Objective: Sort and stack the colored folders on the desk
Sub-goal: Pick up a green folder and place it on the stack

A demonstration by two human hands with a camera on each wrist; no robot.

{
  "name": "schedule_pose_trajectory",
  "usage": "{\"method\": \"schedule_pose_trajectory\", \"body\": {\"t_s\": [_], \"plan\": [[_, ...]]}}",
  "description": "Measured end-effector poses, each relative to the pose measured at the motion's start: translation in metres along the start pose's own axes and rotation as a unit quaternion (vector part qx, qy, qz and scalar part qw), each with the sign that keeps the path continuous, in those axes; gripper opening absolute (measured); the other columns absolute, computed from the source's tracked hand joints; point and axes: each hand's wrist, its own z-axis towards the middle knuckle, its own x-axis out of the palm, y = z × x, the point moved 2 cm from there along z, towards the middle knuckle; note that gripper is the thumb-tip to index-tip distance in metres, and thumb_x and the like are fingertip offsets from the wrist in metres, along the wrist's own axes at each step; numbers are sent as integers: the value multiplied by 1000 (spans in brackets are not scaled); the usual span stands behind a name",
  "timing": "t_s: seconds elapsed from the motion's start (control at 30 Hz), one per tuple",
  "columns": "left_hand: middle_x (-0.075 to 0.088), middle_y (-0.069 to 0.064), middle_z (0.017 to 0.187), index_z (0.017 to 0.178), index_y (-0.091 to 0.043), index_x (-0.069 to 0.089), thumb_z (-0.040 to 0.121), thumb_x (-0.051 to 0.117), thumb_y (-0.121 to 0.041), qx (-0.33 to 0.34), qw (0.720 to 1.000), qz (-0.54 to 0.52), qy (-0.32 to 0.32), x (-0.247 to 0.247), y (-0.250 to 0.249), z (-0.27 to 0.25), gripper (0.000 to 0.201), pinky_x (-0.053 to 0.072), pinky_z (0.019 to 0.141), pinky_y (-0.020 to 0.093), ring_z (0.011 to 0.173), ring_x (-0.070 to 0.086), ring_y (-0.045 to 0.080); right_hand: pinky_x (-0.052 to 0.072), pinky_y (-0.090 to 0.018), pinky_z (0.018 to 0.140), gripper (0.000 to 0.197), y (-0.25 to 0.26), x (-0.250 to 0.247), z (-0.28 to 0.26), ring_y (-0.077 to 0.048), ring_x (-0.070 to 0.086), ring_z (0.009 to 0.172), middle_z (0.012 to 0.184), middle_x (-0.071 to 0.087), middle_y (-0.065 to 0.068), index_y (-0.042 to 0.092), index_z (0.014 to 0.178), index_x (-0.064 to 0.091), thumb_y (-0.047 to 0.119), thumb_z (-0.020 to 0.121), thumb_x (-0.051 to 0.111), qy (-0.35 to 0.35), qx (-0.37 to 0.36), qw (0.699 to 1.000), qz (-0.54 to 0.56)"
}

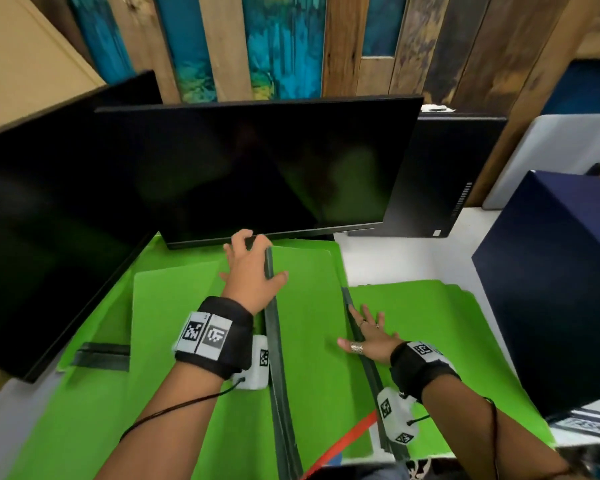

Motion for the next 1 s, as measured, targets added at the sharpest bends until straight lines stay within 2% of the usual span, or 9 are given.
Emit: {"method": "schedule_pose_trajectory", "body": {"t_s": [0.1,0.23,0.37,0.43,0.5,0.6,0.73,0.9,1.0], "plan": [[15,4,141,102,-24,38,79,68,-24,15,999,-43,17,-2,-22,-5,39,39,103,45,127,32,35,-7,-65,109,111,26,-13,-7,-32,-20,143,157,-19,-3,38,146,-17,59,73,64,-59,-44,996,51],[31,9,128,112,-20,34,80,64,-15,72,994,-78,28,-8,-54,-14,44,33,63,12,72,47,10,4,-40,119,124,72,-36,-23,-22,-5,146,158,-10,-3,38,145,-18,23,70,80,-9,-156,967,200],[50,17,121,140,-24,15,75,65,-3,61,987,-133,60,-5,-76,-19,84,37,64,15,90,59,29,14,-27,115,107,94,-42,-35,-23,10,146,158,2,-9,26,149,-6,4,78,71,64,-213,957,185],[57,1,100,146,-22,7,79,60,2,40,981,-176,68,-8,-81,-20,88,43,61,11,78,58,13,14,-24,115,114,93,-45,-36,-18,8,145,159,0,-1,43,144,-1,18,68,80,69,-256,934,241],[54,3,123,145,-20,14,84,52,8,40,965,-250,69,-17,-88,-21,77,48,80,15,93,53,-3,16,-24,116,124,93,-45,-39,-12,6,144,155,-1,13,60,134,0,52,44,85,61,-290,907,299],[48,13,137,129,-26,33,86,45,13,87,928,-359,55,-38,-104,-26,59,51,91,31,125,49,9,28,-10,106,148,89,-50,-35,-4,12,140,147,11,15,39,147,-4,62,30,85,-7,-311,854,417],[63,1,121,111,-28,44,84,44,8,187,864,-464,58,-72,-128,-31,46,55,79,28,108,65,17,32,-52,112,132,80,-53,-28,-27,36,137,151,33,-5,36,147,15,74,37,77,-81,-238,790,560],[70,2,109,109,-24,45,82,44,1,211,811,-545,25,-102,-133,-22,36,55,79,34,97,67,21,51,-8,80,61,76,-81,-42,-5,61,93,116,61,-5,-1,131,45,35,85,64,-167,-221,775,568],[65,-8,93,112,-26,43,88,53,-4,165,872,-456,-62,-103,-121,1,34,53,75,26,79,63,2,48,-9,83,40,50,-109,-48,-3,64,95,120,59,-9,-2,127,51,16,90,56,-259,-172,779,545]]}}
